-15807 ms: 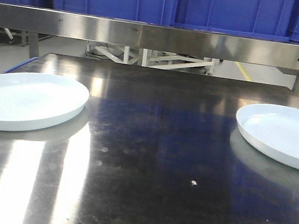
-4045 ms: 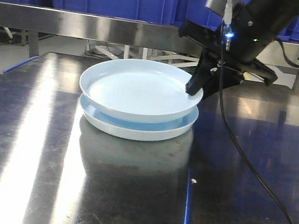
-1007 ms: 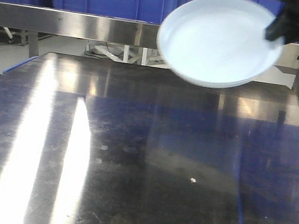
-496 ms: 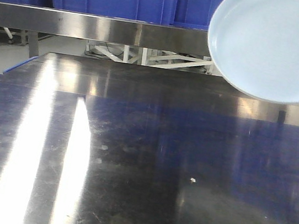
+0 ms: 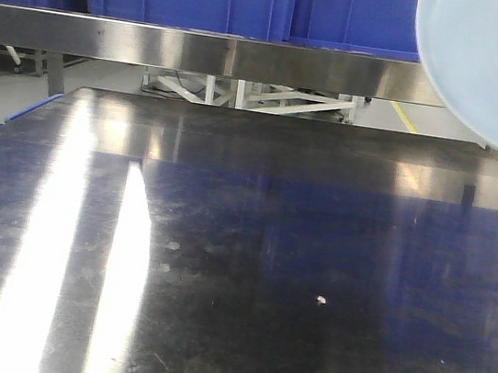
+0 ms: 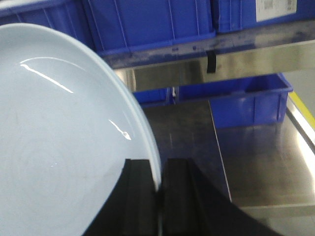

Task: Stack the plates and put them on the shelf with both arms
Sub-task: 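Lift the plate stack up off the table with the right gripper, then drive the base to the blue-bin shelf holding the plates aloft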

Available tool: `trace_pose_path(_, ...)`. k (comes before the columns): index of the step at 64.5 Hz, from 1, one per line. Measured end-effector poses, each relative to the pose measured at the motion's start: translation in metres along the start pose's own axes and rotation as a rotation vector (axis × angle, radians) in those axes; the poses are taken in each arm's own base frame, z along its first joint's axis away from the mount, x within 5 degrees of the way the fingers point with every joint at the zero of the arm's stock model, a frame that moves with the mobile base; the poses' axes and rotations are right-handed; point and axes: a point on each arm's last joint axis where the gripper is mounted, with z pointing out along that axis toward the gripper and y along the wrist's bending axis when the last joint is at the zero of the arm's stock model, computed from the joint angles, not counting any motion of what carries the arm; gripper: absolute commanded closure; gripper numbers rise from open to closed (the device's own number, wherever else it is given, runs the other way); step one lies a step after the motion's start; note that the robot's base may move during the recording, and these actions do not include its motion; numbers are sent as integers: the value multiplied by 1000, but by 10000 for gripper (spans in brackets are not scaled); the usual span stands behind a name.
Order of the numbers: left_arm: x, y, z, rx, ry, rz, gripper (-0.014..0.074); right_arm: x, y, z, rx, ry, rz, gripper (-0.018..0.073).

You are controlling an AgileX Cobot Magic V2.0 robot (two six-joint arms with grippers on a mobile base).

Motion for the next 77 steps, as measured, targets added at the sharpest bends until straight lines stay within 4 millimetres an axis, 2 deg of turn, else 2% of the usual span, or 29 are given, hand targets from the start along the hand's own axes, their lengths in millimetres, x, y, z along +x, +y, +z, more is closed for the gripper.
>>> trace_pose_path(12,0,0,0,0,0,0,514,3,0,-20,-18,-60,1,502)
trace_pose_path(23,0,0,0,0,0,0,514,5,-1,-30,-27,-82,1,502)
trace_pose_path(77,0,0,0,0,0,0,514,7,-1,-31,-28,-76,1,502)
